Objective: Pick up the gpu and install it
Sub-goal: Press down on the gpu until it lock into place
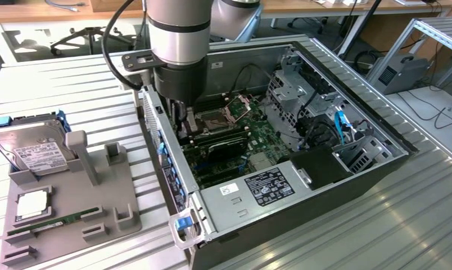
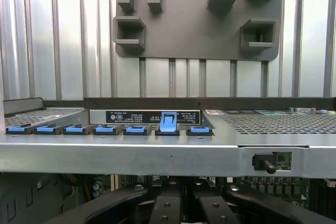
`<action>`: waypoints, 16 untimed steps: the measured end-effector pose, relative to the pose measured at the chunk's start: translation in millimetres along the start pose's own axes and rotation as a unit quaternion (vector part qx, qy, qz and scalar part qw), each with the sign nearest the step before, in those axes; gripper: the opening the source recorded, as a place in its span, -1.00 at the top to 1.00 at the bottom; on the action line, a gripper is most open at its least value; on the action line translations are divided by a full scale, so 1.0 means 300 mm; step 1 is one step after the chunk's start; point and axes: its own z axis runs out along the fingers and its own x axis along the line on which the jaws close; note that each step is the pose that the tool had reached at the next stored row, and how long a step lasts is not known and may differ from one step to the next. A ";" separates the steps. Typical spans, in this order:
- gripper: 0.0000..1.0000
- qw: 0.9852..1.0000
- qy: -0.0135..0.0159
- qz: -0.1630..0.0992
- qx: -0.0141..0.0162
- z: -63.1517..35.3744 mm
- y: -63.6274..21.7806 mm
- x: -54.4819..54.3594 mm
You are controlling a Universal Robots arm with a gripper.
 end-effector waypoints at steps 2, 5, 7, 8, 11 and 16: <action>0.79 1.000 0.000 0.000 0.000 0.000 0.006 0.000; 0.79 1.000 0.000 0.000 0.000 0.000 0.008 0.000; 0.79 1.000 0.000 0.000 0.000 0.000 0.010 0.000; 0.79 1.000 0.000 0.000 0.000 0.000 0.010 0.000; 0.79 1.000 0.000 0.000 0.000 0.000 0.013 0.000; 0.79 1.000 0.000 0.000 0.000 0.000 0.016 0.000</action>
